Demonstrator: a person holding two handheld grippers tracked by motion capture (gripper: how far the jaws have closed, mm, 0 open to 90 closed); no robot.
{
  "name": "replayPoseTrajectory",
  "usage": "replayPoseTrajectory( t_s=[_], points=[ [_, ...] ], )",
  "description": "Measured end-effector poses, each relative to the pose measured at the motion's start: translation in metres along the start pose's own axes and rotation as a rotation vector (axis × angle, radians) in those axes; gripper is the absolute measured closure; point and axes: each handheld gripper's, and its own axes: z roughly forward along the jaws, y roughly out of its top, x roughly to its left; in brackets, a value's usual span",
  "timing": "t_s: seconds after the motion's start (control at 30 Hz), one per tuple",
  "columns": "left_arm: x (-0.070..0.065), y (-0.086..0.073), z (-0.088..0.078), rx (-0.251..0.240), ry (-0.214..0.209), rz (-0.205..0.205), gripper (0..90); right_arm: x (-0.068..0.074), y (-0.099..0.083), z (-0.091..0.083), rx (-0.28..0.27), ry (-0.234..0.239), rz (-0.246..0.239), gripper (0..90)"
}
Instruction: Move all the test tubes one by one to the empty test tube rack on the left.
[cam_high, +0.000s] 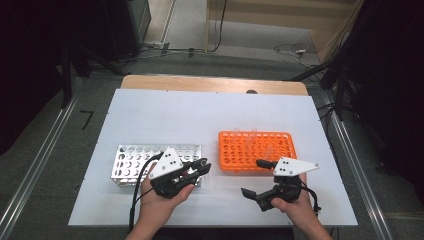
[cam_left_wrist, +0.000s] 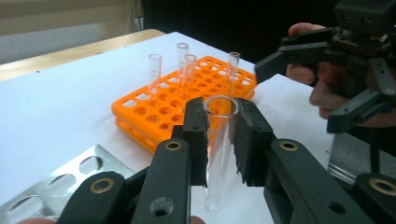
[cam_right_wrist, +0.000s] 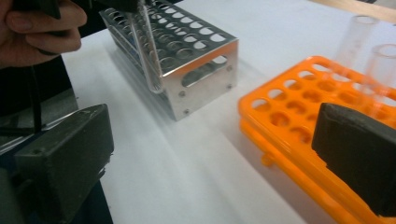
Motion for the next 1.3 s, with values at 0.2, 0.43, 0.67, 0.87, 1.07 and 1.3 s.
replayPoseTrajectory(
  t_s=[0.2, 0.43, 0.67, 0.87, 1.07, 1.3],
  points=[
    [0.008, 0.006, -0.003, -0.008, 0.017, 0.002, 76.4, -0.013, -0.010, -0.018, -0.009, -0.047, 0.023, 0.0],
    [0.021, 0.013, -0.005, -0.017, 0.042, -0.003, 76.4, -0.028, -0.021, -0.033, -0.010, -0.085, 0.044, 0.0],
    [0.033, 0.019, -0.003, -0.017, 0.065, -0.013, 76.4, -0.044, -0.027, -0.041, -0.020, -0.115, 0.081, 0.0],
    [0.045, 0.024, 0.001, -0.009, 0.090, -0.011, 76.4, -0.053, -0.032, -0.046, -0.024, -0.130, 0.101, 0.0],
    [0.057, 0.030, 0.008, -0.020, 0.114, -0.021, 76.4, -0.056, -0.034, -0.048, -0.023, -0.138, 0.108, 0.0],
    [0.069, 0.029, 0.019, -0.003, 0.147, -0.029, 76.4, -0.058, -0.035, -0.049, -0.030, -0.143, 0.114, 0.0]
  ],
)
